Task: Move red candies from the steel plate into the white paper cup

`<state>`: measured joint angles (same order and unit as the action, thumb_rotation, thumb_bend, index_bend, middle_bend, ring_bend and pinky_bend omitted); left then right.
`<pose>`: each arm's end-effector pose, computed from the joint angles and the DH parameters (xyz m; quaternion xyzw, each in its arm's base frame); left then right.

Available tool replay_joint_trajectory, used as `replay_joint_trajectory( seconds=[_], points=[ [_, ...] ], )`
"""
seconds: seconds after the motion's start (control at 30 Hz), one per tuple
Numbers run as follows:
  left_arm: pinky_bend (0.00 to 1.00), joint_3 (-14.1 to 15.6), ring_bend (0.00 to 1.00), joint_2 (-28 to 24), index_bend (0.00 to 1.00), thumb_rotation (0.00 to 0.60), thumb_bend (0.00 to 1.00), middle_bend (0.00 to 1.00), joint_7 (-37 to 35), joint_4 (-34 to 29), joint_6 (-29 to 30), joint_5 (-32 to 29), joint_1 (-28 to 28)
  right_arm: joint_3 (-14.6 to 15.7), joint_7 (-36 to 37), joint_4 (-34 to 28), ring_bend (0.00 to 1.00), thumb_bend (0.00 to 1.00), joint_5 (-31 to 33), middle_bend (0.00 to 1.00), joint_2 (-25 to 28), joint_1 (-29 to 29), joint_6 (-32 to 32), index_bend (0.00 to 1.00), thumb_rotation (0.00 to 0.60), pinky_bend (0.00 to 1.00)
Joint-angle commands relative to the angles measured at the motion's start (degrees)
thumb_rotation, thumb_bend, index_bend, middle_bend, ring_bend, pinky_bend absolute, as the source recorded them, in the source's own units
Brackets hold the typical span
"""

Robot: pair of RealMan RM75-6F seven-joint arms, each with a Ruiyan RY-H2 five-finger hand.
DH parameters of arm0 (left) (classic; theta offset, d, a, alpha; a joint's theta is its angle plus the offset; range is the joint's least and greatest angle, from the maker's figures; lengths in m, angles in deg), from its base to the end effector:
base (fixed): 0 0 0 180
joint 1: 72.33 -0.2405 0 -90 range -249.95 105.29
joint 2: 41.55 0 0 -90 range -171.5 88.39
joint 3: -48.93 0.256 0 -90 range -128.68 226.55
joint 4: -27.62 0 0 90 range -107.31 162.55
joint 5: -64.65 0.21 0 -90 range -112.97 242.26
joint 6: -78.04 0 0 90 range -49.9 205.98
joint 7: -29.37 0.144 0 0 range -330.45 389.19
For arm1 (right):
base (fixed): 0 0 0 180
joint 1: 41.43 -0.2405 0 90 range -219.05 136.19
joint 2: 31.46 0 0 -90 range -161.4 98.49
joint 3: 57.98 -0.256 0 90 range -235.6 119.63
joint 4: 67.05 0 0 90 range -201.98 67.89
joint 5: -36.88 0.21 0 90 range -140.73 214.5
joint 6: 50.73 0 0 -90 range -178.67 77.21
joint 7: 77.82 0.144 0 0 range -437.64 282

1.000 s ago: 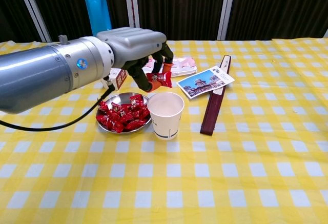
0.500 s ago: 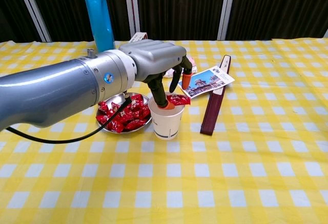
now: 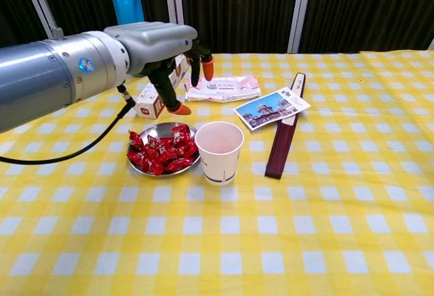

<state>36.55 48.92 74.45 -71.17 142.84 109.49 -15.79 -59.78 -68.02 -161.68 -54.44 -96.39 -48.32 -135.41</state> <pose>-0.0421 0.3362 -0.0180 -0.7727 -0.3003 -0.3606 0.4274 -0.2846 -0.1857 0.1427 0.5898 -0.4305 0.4672 0.4984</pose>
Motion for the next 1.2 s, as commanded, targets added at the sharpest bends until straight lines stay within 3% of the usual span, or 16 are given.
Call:
replay_joint_trajectory(
  seconds=[0.03, 0.3, 0.7, 0.9, 1.2],
  points=[
    [0.92, 1.29, 0.85, -1.82, 0.30, 0.600, 0.19, 0.34, 0.68, -0.81, -0.39, -1.58, -0.84, 0.01, -0.02, 0.00, 0.00, 0.39, 0.03, 0.00, -0.01, -0.02, 0.07, 0.00, 0.600, 0.00],
    [0.92, 4.68, 0.85, -4.15, 0.29, 0.600, 0.17, 0.31, 4.71, -0.39, -3.24, -10.51, -0.66, 0.07, -0.28, -0.07, 0.00, 0.39, 0.05, 0.00, -0.06, -0.05, 0.22, 0.00, 0.600, 0.00],
    [0.92, 8.42, 0.85, -0.89, 0.29, 0.600, 0.17, 0.32, 8.99, 4.63, -5.34, -10.86, 1.86, -0.12, 0.34, -0.11, 0.00, 0.39, 0.18, 0.00, 0.15, 0.04, -0.06, 0.00, 0.600, 0.00],
    [0.92, 9.91, 0.85, -2.24, 0.29, 0.600, 0.17, 0.29, 5.74, 6.93, -9.70, -3.94, 2.18, -0.14, 0.39, -0.03, 0.00, 0.39, 0.14, 0.00, 0.14, 0.01, -0.04, 0.00, 0.600, 0.00],
    [0.92, 13.12, 0.85, -4.17, 0.31, 0.600, 0.17, 0.30, -6.52, 12.44, -15.08, 16.03, 0.63, -0.22, 0.07, -0.12, 0.00, 0.39, 0.49, 0.00, 0.06, 0.06, 0.05, 0.00, 0.600, 0.00]
  ],
)
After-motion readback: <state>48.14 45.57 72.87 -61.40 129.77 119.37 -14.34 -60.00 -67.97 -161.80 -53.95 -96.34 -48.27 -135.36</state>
